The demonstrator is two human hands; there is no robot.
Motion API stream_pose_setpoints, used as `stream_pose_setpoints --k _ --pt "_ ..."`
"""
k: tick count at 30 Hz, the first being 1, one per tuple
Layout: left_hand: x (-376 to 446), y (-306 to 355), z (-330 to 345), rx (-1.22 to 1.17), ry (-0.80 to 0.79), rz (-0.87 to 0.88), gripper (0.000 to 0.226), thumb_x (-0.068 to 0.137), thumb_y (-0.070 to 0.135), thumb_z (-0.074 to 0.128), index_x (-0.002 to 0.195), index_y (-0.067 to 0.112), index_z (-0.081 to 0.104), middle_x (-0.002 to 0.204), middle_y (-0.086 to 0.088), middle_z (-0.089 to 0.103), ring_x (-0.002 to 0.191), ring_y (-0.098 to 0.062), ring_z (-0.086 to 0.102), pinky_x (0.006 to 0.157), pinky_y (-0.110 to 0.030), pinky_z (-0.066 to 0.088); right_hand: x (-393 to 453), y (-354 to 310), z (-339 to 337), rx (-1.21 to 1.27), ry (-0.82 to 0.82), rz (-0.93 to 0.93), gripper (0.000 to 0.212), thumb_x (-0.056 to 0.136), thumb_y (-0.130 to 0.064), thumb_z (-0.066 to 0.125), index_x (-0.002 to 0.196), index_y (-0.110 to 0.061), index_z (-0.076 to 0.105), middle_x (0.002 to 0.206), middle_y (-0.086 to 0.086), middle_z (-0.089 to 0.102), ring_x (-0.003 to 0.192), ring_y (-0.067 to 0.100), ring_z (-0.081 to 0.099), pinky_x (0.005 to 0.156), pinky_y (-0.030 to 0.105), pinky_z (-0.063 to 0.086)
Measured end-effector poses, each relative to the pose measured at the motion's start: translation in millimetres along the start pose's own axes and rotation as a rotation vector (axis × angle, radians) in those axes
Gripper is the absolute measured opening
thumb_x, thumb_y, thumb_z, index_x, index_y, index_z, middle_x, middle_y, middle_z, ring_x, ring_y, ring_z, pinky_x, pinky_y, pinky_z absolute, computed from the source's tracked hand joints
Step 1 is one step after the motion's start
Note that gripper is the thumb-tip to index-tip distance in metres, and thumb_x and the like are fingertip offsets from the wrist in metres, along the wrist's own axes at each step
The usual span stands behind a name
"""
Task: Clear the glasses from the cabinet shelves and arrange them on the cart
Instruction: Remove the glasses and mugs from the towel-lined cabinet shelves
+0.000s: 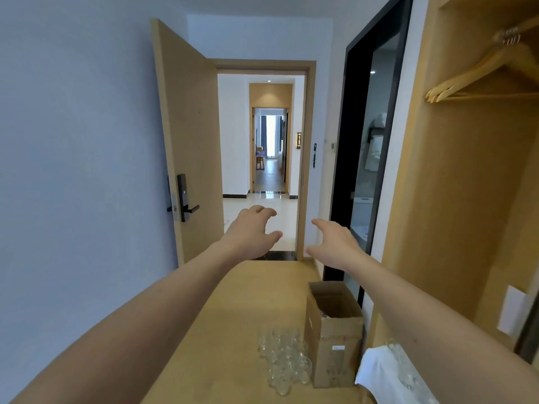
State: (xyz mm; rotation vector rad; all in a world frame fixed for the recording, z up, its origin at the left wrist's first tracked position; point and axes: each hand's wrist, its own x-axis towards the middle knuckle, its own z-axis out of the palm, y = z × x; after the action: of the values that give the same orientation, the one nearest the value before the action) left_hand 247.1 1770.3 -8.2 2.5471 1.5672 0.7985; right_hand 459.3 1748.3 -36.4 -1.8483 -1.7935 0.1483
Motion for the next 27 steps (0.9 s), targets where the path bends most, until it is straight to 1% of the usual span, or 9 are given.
stream_pose_setpoints --k 3,6,12,18,22,27 --pt "62.6 0.5 20.4 0.004 0.005 -0.020 0.057 0.097 0.046 0.055 0.149 0.025 0.043 0.155 0.002 0.040 0.139 -0.021 0.037 0.108 -0.039 0.038 60.7 27.2 -7.7 0.000 -0.006 -0.024 0.079 0.089 -0.038 0.069 0.156 -0.029 0.029 0.159 -0.001 0.036 0.145 0.029 0.034 0.114 0.050 0.039" --pt "123.4 4.7 41.3 -0.013 0.018 -0.033 0.057 0.097 0.046 0.056 0.148 0.026 0.044 0.155 0.003 0.041 0.139 -0.020 0.037 0.106 -0.035 0.037 116.8 55.6 -15.2 -0.007 -0.014 -0.033 0.079 0.090 -0.039 0.068 0.157 -0.029 0.028 0.161 0.000 0.034 0.146 0.029 0.032 0.116 0.050 0.037" --pt "215.7 12.3 84.1 -0.011 0.004 -0.029 0.058 0.096 0.045 0.058 0.148 0.023 0.044 0.154 0.001 0.042 0.140 -0.021 0.038 0.110 -0.037 0.037 203.7 104.5 -13.5 0.009 -0.034 -0.024 0.079 0.089 -0.038 0.068 0.157 -0.028 0.028 0.160 0.001 0.035 0.146 0.029 0.033 0.114 0.051 0.039" --pt "282.7 8.7 132.3 -0.024 -0.024 0.008 0.057 0.096 0.046 0.058 0.148 0.023 0.045 0.152 0.000 0.044 0.139 -0.022 0.039 0.109 -0.038 0.038 258.5 148.1 5.7 -0.003 -0.038 0.020 0.075 0.088 -0.037 0.069 0.153 -0.028 0.034 0.156 0.002 0.040 0.142 0.032 0.038 0.108 0.051 0.045" --pt "322.9 2.3 168.0 -0.068 -0.066 0.047 0.057 0.096 0.045 0.057 0.147 0.022 0.046 0.152 -0.002 0.045 0.139 -0.023 0.039 0.111 -0.039 0.037 286.1 175.2 17.7 -0.003 -0.044 0.074 0.080 0.089 -0.036 0.070 0.157 -0.028 0.028 0.160 0.001 0.035 0.145 0.030 0.033 0.113 0.052 0.040" --pt "384.6 -0.6 214.2 -0.123 -0.107 0.155 0.057 0.097 0.045 0.058 0.147 0.022 0.046 0.153 -0.003 0.043 0.141 -0.024 0.037 0.112 -0.039 0.036 322.0 217.1 27.6 -0.044 -0.006 0.155 0.079 0.090 -0.036 0.070 0.157 -0.025 0.030 0.159 0.002 0.038 0.144 0.029 0.036 0.113 0.047 0.041"
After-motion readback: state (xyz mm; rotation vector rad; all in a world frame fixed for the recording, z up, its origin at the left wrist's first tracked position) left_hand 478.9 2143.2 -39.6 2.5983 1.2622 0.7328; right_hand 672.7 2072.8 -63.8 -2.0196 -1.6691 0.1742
